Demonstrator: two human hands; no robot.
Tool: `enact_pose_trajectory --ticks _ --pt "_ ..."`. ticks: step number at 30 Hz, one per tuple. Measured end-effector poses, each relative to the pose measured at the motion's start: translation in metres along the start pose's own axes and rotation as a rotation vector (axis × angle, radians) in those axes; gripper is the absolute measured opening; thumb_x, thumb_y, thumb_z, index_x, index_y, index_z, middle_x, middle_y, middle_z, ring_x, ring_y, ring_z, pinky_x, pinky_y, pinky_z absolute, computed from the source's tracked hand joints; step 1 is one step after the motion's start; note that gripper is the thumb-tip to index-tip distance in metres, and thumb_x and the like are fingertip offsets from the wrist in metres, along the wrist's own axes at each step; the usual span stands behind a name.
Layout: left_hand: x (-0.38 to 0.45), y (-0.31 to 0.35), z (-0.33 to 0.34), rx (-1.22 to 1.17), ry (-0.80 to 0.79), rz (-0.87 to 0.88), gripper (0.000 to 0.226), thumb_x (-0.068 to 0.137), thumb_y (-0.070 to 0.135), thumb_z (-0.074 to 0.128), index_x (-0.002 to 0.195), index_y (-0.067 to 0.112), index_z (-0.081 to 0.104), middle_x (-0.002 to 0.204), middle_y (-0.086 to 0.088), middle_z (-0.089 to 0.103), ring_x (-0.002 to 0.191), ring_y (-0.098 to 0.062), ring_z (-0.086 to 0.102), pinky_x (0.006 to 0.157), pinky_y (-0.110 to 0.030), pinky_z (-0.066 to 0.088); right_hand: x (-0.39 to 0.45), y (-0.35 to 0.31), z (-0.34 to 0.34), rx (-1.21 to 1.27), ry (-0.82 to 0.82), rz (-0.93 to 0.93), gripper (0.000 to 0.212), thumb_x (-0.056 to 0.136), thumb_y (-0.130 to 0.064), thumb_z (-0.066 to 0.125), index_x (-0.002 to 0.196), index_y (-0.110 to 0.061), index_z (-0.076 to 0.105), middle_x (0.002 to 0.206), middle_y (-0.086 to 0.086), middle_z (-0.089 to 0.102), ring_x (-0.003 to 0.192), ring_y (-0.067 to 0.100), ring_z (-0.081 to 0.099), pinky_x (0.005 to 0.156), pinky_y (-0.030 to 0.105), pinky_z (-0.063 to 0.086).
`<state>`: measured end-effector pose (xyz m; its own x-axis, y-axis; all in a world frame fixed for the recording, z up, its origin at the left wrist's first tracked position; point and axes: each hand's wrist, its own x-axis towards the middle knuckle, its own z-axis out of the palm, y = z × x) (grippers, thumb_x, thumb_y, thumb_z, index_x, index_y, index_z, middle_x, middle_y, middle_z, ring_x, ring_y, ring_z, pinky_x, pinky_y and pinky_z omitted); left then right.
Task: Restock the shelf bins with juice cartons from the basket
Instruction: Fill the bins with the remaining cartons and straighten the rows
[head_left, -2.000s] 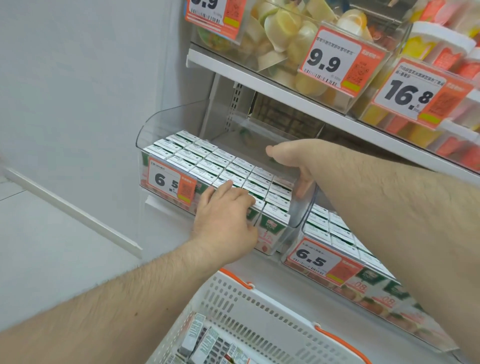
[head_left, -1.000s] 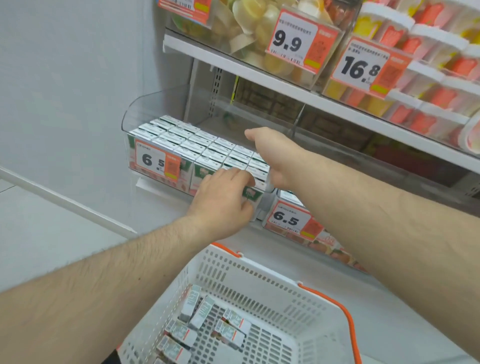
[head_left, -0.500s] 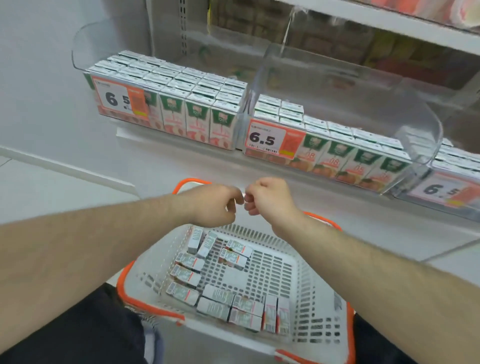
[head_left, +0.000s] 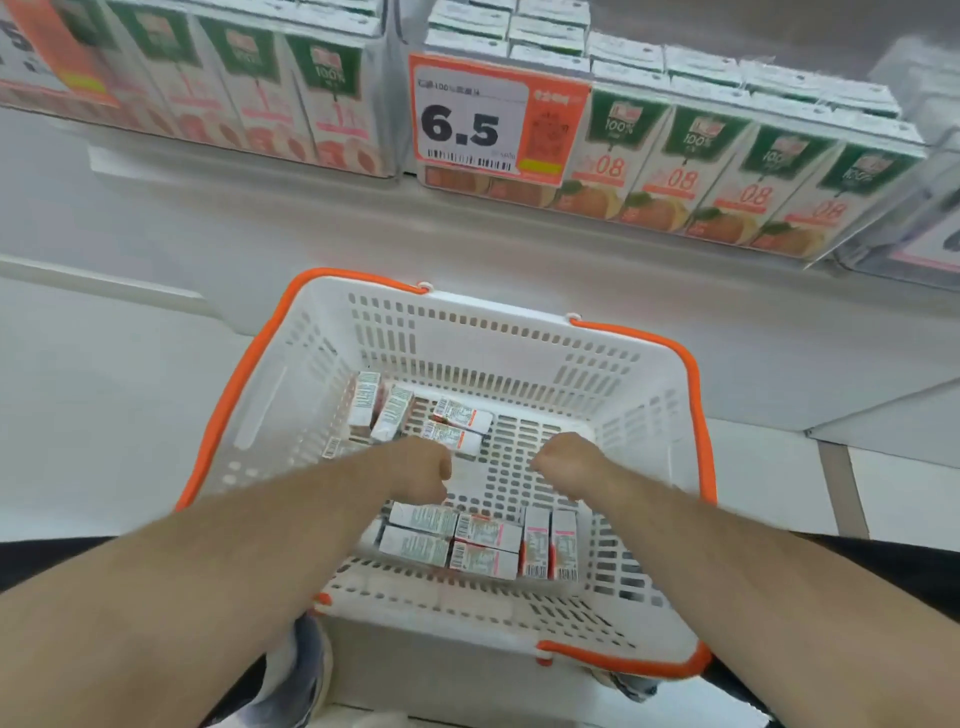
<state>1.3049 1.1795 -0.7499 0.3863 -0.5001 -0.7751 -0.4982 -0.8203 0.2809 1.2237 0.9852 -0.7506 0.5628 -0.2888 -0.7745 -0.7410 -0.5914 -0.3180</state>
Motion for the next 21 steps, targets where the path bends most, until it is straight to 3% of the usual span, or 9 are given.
enact_pose_trajectory --ticks 1,2,3,5,10,12,14,15,21 --pt "0.009 -0.001 0.012 0.027 -0.052 0.0 0.044 0.095 0.024 0.052 0.139 0.026 0.049 0.15 0.0 0.042 0.133 -0.021 0.043 0.107 -0.033 0.038 0.008 0.011 0.006 -0.086 -0.022 -0.007 0.017 0.093 -0.005 0.045 0.083 -0.003 0.059 0.09 0.01 0.057 0.079 0.023 0.057 0.09 0.032 0.049" --pt "0.017 -0.003 0.021 0.066 -0.108 -0.007 0.048 0.095 0.023 0.051 0.141 0.033 0.046 0.154 -0.001 0.035 0.137 -0.023 0.038 0.11 -0.037 0.035 0.012 0.021 0.01 -0.12 -0.044 -0.006 0.024 0.095 -0.006 0.044 0.109 -0.003 0.063 0.116 0.012 0.059 0.106 0.026 0.058 0.104 0.033 0.043" --pt "0.025 -0.004 0.03 0.102 -0.165 -0.009 0.054 0.094 0.022 0.05 0.143 0.04 0.04 0.158 -0.003 0.026 0.141 -0.027 0.031 0.113 -0.043 0.032 0.015 0.03 0.014 -0.129 -0.081 0.001 0.04 0.097 -0.008 0.042 0.136 -0.009 0.053 0.144 0.01 0.047 0.131 0.027 0.045 0.112 0.033 0.036" --pt "0.036 -0.002 0.041 0.142 -0.256 0.0 0.065 0.093 0.02 0.049 0.147 0.048 0.027 0.16 -0.005 0.012 0.146 -0.034 0.016 0.116 -0.053 0.024 0.019 0.044 0.025 -0.145 -0.156 0.002 0.058 0.099 -0.008 0.036 0.154 -0.021 0.029 0.161 0.006 0.023 0.146 0.027 0.026 0.11 0.033 0.038" --pt "0.053 -0.005 0.066 0.059 -0.252 -0.006 0.072 0.089 0.032 0.055 0.149 0.047 0.018 0.16 -0.003 0.013 0.146 -0.034 0.013 0.114 -0.058 0.024 0.032 0.067 0.052 -0.116 -0.196 0.088 0.055 0.093 -0.018 0.04 0.146 -0.031 0.042 0.153 0.004 0.041 0.132 0.024 0.046 0.103 0.026 0.042" --pt "0.056 -0.01 0.074 0.039 -0.168 -0.013 0.069 0.087 0.04 0.059 0.148 0.042 0.026 0.156 -0.003 0.023 0.142 -0.029 0.024 0.113 -0.052 0.03 0.031 0.072 0.057 -0.05 -0.161 0.123 0.06 0.086 -0.018 0.043 0.144 -0.032 0.045 0.147 0.008 0.047 0.12 0.024 0.055 0.08 0.021 0.049" --pt "0.061 -0.018 0.077 0.028 -0.064 0.002 0.06 0.085 0.046 0.063 0.141 0.037 0.041 0.146 0.002 0.04 0.131 -0.022 0.04 0.106 -0.044 0.04 0.028 0.071 0.057 0.031 -0.129 0.149 0.057 0.082 -0.016 0.049 0.138 -0.029 0.051 0.13 0.008 0.058 0.091 0.018 0.063 0.053 0.018 0.044" --pt "0.063 -0.021 0.077 0.012 -0.033 0.009 0.057 0.084 0.047 0.065 0.136 0.034 0.046 0.139 0.004 0.047 0.123 -0.019 0.047 0.101 -0.04 0.044 0.027 0.072 0.056 0.056 -0.117 0.152 0.049 0.082 -0.015 0.053 0.13 -0.027 0.054 0.118 0.005 0.061 0.081 0.015 0.061 0.049 0.02 0.042" --pt "0.063 -0.03 0.067 -0.131 0.013 0.018 0.022 0.084 0.028 0.065 0.103 0.031 0.054 0.113 0.006 0.059 0.097 -0.012 0.055 0.078 -0.027 0.046 0.014 0.074 0.046 0.01 -0.037 0.104 0.029 0.082 0.002 0.051 0.104 -0.017 0.052 0.086 -0.002 0.051 0.075 0.016 0.049 0.053 0.024 0.036"
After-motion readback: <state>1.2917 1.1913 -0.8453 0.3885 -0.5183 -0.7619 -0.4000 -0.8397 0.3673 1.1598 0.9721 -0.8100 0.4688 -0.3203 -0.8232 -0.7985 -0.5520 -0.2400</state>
